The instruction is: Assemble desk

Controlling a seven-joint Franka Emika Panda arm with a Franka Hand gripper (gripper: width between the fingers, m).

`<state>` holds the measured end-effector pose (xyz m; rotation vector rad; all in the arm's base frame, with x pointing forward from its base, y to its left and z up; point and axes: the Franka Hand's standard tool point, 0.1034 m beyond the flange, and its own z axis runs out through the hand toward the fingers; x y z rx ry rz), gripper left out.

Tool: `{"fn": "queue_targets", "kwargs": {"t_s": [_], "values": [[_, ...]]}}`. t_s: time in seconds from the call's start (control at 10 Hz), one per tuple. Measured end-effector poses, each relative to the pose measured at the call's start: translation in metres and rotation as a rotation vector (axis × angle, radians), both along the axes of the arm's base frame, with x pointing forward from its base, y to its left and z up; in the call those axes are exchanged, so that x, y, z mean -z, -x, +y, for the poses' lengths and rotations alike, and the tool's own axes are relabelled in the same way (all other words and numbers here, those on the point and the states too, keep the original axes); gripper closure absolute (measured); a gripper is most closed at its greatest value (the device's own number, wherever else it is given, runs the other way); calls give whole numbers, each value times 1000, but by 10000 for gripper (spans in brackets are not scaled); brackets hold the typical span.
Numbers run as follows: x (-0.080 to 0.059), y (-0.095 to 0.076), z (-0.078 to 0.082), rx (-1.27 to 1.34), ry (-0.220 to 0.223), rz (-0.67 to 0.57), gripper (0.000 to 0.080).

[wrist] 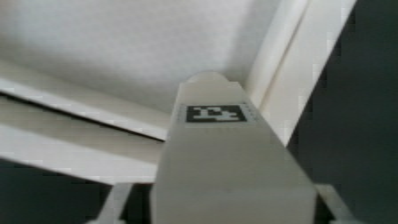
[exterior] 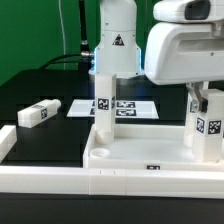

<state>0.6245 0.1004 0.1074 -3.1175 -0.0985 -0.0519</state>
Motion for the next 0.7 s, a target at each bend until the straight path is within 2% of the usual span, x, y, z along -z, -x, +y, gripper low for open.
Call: {"fn": "queue_targets", "kwargs": {"t_s": [0.2,0.4,0.7], "values": [[0,0,0,249,-14,7,509],[3,3,1,520,-57,28,509],[3,3,2,860,-72,52,509]]}}
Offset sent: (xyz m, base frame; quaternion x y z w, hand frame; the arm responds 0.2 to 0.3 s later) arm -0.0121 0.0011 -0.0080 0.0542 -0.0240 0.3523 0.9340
